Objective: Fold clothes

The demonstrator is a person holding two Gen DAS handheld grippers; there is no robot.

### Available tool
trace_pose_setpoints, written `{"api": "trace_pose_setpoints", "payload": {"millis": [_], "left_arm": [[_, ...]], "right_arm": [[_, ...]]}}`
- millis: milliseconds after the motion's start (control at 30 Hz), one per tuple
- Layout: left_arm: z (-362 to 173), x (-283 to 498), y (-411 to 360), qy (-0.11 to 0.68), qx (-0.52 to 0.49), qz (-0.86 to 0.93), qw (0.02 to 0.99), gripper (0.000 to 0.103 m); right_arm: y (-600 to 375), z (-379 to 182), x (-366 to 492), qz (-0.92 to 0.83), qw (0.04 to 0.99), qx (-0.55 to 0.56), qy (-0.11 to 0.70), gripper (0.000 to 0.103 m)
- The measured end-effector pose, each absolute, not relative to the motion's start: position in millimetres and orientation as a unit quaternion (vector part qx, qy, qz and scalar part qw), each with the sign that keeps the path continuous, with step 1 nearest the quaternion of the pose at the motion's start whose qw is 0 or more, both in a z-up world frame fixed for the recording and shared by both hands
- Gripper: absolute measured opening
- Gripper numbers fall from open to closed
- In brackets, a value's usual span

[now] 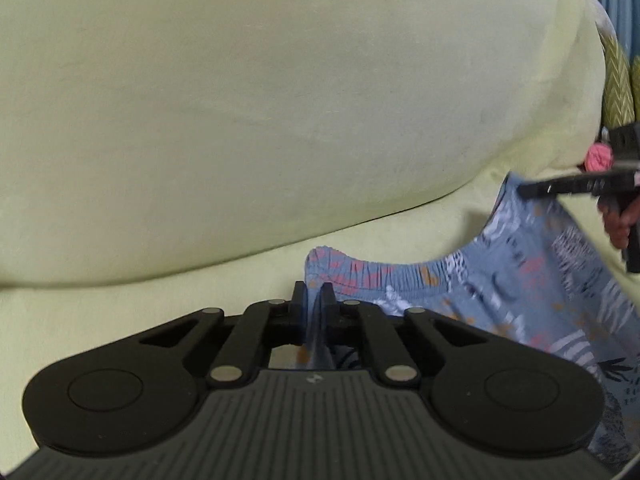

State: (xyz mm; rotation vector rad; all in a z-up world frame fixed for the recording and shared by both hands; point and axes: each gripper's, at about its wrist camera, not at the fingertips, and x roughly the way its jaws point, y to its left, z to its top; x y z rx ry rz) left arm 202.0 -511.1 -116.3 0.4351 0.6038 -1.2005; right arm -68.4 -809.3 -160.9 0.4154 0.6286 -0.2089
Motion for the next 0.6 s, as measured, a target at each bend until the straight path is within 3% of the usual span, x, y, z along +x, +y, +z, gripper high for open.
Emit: {"api": "trace_pose_setpoints", "payload": {"millis": [133,200,233,267,333,467,500,533,567,600], "left_arm": [[-152,192,-546,0.273,0.293,-0.517,0.756,0.014],[-156,189,-550,0.26,0.304,-0.5,0.768,0.025],[-154,191,-550,0.262,0.306,-0.487,0.775,0.039],[-151,192,-550,0.266,0.307,-0.473,0.782,0.047],[-140,196,-541,0.269,0.31,-0.441,0.798,0.048],[-107,188,-497,0.268,0.29,-0.388,0.833,0.045],[-101,182,-484,0.266,0.285,-0.389,0.835,0.048],[-95,175,-471,0.264,0.28,-0.39,0.836,0.061],[-93,168,-464,0.264,0.287,-0.382,0.838,0.063],[-90,153,-460,0.263,0.297,-0.38,0.836,0.057]], "right_arm": [[-815,-168,-74,-0.148,0.917,0.198,0.313,0.004],[-817,-173,-76,-0.17,0.912,0.196,0.317,0.004],[-815,-177,-76,-0.18,0.909,0.199,0.319,0.005],[-812,-175,-80,-0.19,0.908,0.203,0.314,0.016],[-807,-163,-93,-0.216,0.899,0.22,0.313,0.049],[-779,-121,-154,-0.251,0.911,0.17,0.279,0.053],[-767,-113,-178,-0.246,0.916,0.161,0.274,0.054],[-756,-106,-202,-0.242,0.92,0.152,0.27,0.059],[-742,-105,-226,-0.244,0.919,0.152,0.272,0.061],[-729,-105,-250,-0.245,0.917,0.152,0.274,0.061]]}}
